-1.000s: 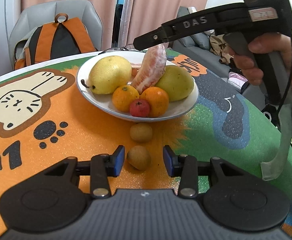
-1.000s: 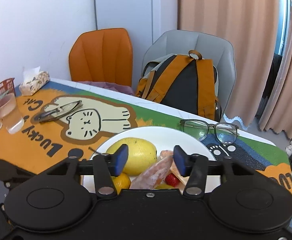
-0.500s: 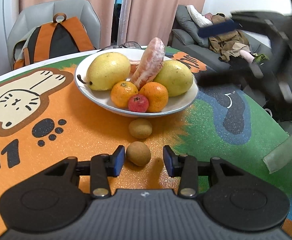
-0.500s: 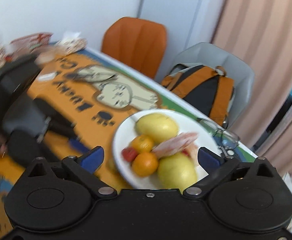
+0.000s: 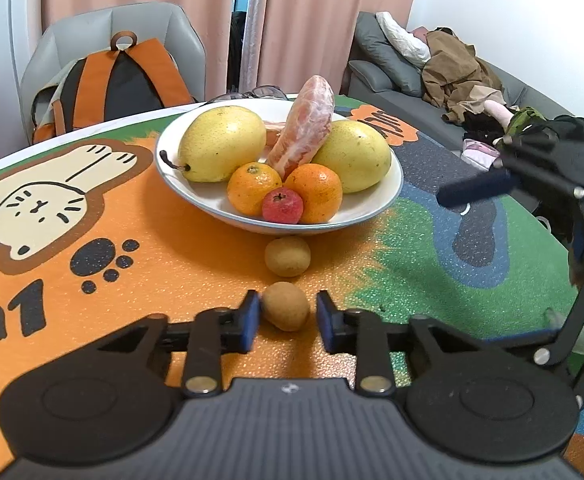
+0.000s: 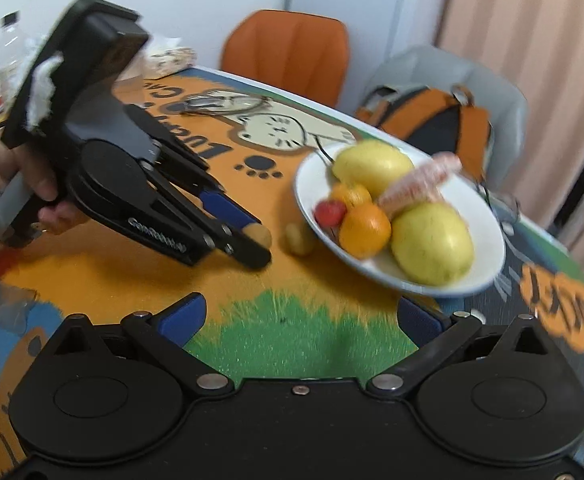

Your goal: Organize fruits

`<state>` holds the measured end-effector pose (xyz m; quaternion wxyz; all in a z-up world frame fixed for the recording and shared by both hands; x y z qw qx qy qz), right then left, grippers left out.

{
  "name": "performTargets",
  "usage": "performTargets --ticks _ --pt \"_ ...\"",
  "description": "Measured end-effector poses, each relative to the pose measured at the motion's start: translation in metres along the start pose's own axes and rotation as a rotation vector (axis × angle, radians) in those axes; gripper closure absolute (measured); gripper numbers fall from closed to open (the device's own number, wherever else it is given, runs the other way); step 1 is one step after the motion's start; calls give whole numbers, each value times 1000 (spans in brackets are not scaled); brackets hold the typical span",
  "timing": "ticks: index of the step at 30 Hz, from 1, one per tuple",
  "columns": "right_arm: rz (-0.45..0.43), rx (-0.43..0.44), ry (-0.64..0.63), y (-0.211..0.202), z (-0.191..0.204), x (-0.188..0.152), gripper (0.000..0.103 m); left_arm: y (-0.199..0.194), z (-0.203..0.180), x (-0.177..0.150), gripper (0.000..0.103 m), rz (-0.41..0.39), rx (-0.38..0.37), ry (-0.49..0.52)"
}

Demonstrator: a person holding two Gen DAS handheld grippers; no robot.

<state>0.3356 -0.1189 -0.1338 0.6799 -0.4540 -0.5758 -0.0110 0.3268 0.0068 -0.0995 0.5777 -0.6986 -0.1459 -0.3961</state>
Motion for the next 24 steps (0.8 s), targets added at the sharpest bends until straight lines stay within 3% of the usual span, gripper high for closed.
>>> performTargets --ticks 8,10,24 --pt "-8 25 147 12 -7 -6 4 -9 2 -5 78 -11 7 -17" --pt "1 22 169 18 -7 -4 17 -13 3 -6 78 -14 12 -23" --pt "3 8 218 53 3 10 53 -36 15 -28 78 -1 43 -34"
Point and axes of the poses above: each gripper's, at about its wrist camera, not at the fingertips, and y roughly the way its jaws point, z to its left, x to its top, the point moved 6 cm from there along y, roughly the way its jaws point, and after that the axes turned 8 degrees about y, right-handed, at the moved point
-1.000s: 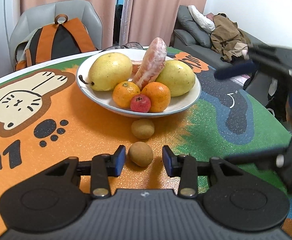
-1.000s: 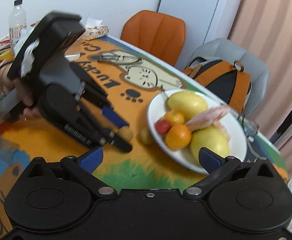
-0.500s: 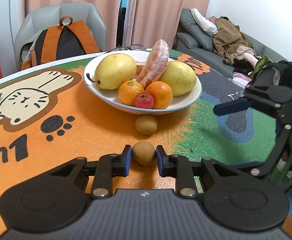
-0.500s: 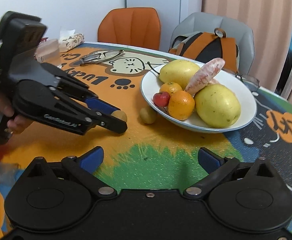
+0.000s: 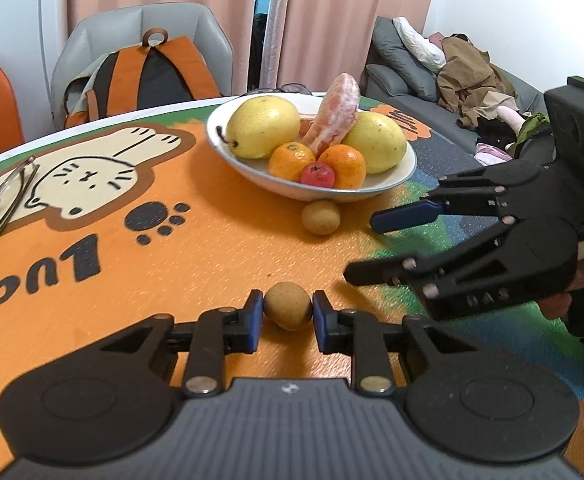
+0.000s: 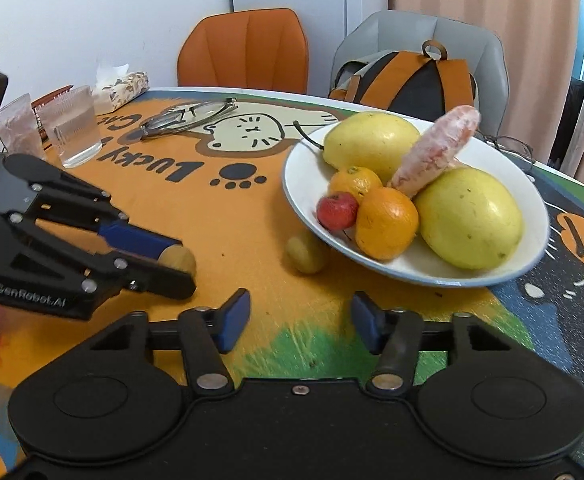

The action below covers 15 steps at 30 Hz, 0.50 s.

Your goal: Organize fruits

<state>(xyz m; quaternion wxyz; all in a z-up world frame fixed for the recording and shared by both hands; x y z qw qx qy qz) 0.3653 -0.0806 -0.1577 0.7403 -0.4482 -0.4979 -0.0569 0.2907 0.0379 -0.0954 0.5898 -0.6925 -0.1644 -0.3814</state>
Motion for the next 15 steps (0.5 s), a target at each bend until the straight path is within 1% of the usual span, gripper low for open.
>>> performTargets --ticks 1,6,15 --pt "-6 -7 -2 2 1 1 56 -1 1 -1 78 0 2 -2" --pt "-19 -22 9 9 2 9 61 -3 5 -6 78 2 2 -2" --pt "-30 -47 -13 15 9 12 67 -6 5 -7 78 -5 -6 2"
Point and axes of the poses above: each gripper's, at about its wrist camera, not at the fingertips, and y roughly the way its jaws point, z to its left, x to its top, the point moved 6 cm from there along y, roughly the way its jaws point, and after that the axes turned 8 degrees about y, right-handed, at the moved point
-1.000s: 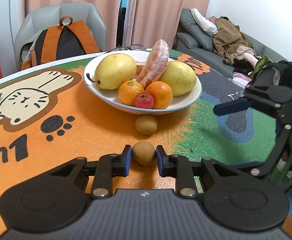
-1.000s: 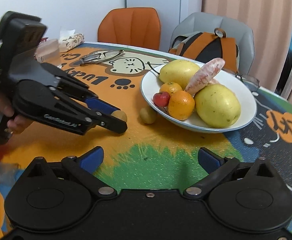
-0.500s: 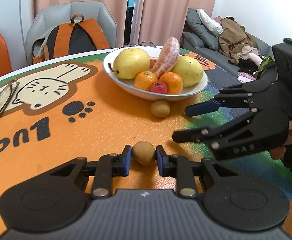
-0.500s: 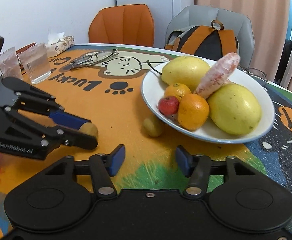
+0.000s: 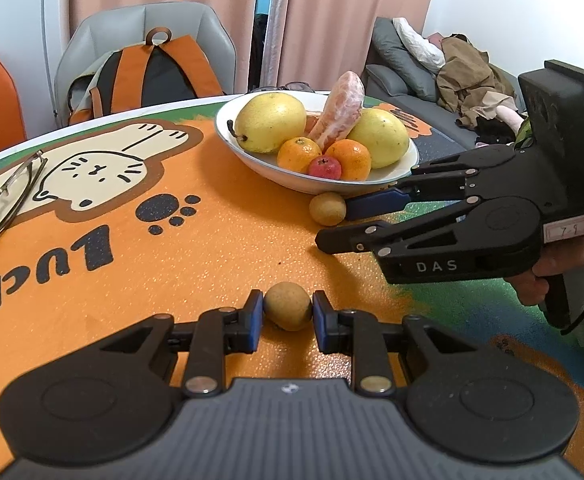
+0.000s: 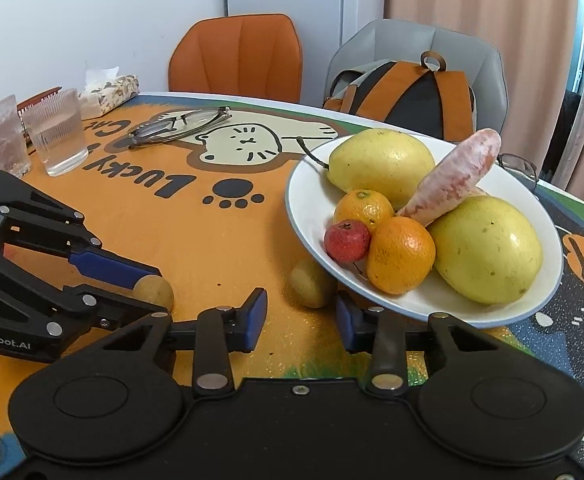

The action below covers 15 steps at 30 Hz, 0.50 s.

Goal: Organize fruits
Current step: 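Grasp the other brown kiwi with the right tool while the left tool holds its kiwi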

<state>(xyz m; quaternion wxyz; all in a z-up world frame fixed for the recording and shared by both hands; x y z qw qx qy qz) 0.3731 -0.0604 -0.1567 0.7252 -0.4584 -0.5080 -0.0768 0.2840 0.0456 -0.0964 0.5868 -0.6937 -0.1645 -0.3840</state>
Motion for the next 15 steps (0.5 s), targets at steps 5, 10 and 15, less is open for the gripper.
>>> performTargets --ticks 5,10,15 --pt "-1 -5 5 2 1 2 68 -1 -1 1 78 -2 -3 5" --pt "-14 -19 9 3 2 2 76 -2 -2 1 78 0 -1 7" --pt "-21 -12 33 3 -1 3 78 -3 -2 0 78 4 4 10"
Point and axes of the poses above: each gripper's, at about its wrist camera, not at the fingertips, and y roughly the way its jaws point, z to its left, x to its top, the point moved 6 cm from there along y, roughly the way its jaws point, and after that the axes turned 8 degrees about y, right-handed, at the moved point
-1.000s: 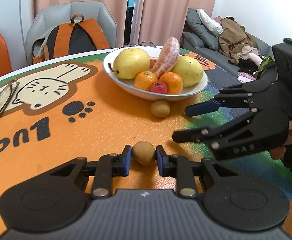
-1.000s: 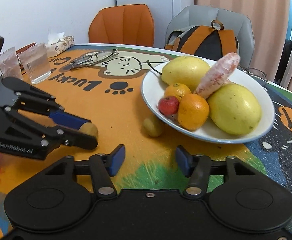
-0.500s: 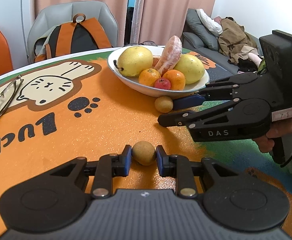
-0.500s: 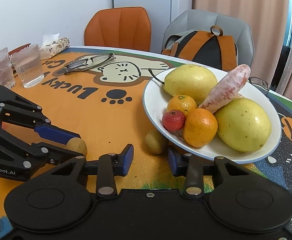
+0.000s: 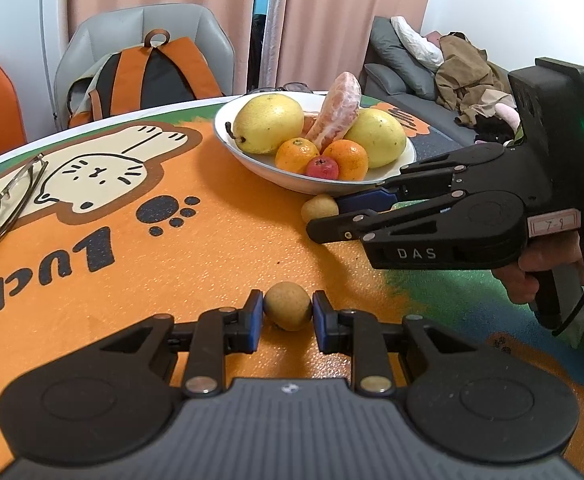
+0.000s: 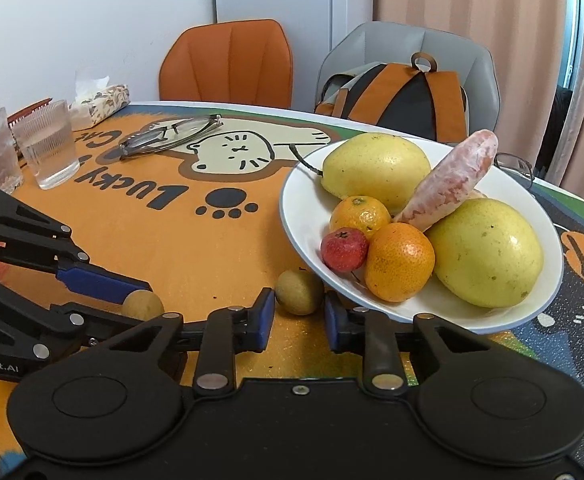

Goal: Organize fruits
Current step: 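Grasp the other brown kiwi with the right tool while the left tool holds its kiwi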

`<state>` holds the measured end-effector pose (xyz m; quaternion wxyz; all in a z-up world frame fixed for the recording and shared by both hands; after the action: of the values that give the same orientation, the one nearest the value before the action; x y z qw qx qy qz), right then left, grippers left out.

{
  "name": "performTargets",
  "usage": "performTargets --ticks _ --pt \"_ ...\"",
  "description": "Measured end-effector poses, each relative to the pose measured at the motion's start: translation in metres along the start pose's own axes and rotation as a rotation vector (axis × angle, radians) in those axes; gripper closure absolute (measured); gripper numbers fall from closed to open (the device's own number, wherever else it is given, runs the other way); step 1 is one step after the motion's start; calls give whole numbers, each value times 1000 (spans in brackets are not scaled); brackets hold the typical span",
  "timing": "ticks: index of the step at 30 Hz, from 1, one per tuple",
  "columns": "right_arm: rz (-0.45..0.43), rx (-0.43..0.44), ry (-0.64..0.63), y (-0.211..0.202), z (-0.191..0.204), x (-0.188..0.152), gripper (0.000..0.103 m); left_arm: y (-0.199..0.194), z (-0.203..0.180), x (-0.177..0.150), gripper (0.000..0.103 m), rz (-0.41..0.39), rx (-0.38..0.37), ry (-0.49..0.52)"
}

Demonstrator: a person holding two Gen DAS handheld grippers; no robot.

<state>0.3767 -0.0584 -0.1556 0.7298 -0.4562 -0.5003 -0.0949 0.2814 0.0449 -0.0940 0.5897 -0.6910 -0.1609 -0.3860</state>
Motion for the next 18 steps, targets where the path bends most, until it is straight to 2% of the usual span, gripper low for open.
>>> performTargets --ticks 8,18 --pt "9 30 -30 -17 4 -4 78 0 0 3 78 -2 4 6" --pt "45 23 -75 -35 -5 -13 78 2 -11 13 78 -13 -5 28"
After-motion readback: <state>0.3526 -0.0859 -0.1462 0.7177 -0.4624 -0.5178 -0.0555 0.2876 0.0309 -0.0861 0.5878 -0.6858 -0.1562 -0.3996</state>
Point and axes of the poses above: each gripper's, at about its wrist camera, not at the fingertips, and y roughly the way its jaws point, z to its left, x to its top, the point moved 6 cm from there along y, roughly the way its jaws point, and after that the axes turned 8 degrees about y, right-handed, at the moved point
